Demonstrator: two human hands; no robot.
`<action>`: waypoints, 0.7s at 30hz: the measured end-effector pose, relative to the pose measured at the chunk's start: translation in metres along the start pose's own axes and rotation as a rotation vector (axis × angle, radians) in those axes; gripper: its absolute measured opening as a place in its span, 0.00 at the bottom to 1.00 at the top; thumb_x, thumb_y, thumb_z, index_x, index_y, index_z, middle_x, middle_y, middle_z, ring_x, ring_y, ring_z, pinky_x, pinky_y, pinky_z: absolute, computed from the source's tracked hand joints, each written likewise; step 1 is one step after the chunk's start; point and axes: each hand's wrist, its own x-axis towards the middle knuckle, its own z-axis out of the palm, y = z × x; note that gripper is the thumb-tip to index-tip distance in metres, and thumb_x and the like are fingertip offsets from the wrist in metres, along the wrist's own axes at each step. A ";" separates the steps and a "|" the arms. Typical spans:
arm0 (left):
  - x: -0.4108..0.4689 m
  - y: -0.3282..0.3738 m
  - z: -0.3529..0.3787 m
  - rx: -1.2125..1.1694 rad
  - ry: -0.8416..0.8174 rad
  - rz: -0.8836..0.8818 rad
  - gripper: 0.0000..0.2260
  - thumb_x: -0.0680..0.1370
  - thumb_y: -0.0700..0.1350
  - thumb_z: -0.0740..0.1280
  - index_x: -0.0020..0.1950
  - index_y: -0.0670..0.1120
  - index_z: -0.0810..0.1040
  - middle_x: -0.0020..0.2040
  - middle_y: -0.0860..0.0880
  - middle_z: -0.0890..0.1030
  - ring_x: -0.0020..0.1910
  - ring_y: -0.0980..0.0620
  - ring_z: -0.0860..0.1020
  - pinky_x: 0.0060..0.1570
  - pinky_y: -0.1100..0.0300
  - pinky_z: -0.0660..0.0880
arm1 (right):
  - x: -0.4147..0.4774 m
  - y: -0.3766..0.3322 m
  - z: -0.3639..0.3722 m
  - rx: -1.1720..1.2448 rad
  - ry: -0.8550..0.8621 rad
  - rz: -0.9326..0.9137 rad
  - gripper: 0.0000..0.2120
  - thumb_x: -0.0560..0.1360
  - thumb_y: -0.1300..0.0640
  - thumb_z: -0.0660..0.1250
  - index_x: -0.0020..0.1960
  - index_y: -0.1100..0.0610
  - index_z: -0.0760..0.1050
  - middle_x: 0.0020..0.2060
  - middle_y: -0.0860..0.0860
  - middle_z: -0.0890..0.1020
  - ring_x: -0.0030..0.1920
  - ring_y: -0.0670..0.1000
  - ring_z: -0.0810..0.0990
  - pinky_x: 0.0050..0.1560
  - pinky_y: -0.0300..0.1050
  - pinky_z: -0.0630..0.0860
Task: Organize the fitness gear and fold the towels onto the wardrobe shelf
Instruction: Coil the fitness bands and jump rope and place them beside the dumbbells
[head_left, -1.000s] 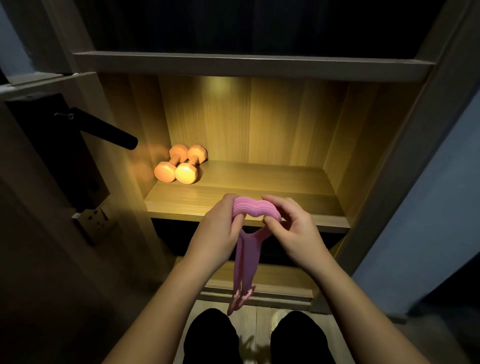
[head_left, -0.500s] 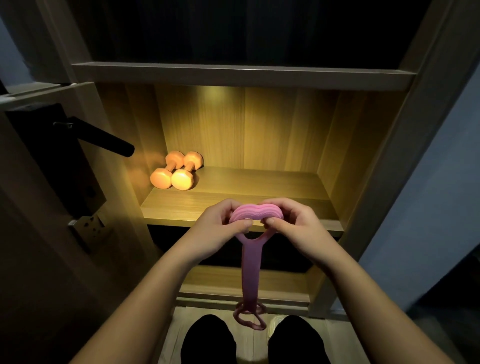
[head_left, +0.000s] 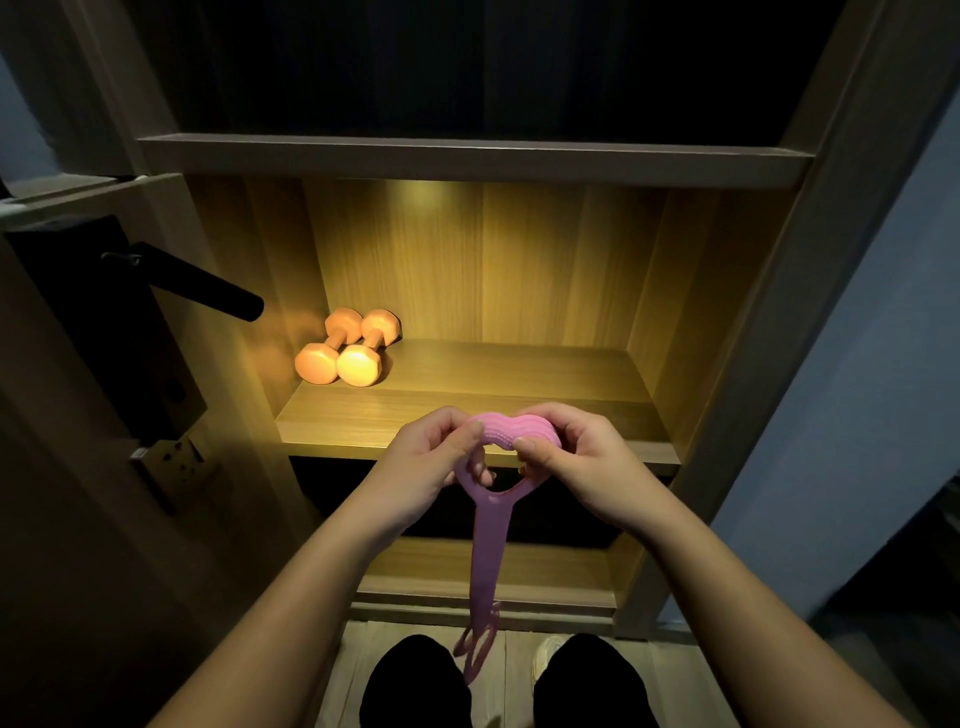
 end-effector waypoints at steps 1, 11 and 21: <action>0.000 0.000 0.001 0.013 0.018 0.015 0.10 0.79 0.50 0.63 0.51 0.43 0.77 0.36 0.49 0.81 0.39 0.51 0.82 0.47 0.58 0.80 | 0.000 0.001 0.001 -0.015 0.003 -0.008 0.10 0.78 0.61 0.67 0.58 0.63 0.77 0.41 0.55 0.80 0.40 0.49 0.77 0.43 0.47 0.77; 0.001 0.001 0.003 0.296 0.174 0.210 0.05 0.78 0.45 0.69 0.52 0.54 0.80 0.43 0.56 0.84 0.39 0.56 0.84 0.40 0.65 0.79 | -0.001 0.005 0.004 -0.100 0.037 -0.034 0.05 0.80 0.57 0.65 0.51 0.58 0.77 0.35 0.53 0.78 0.35 0.49 0.77 0.38 0.56 0.78; 0.014 -0.001 0.007 0.288 0.191 0.221 0.05 0.78 0.43 0.69 0.50 0.54 0.82 0.42 0.52 0.84 0.36 0.55 0.84 0.38 0.64 0.80 | 0.008 -0.002 -0.012 -0.146 -0.016 0.053 0.11 0.76 0.56 0.70 0.53 0.62 0.79 0.41 0.58 0.83 0.39 0.49 0.82 0.42 0.46 0.80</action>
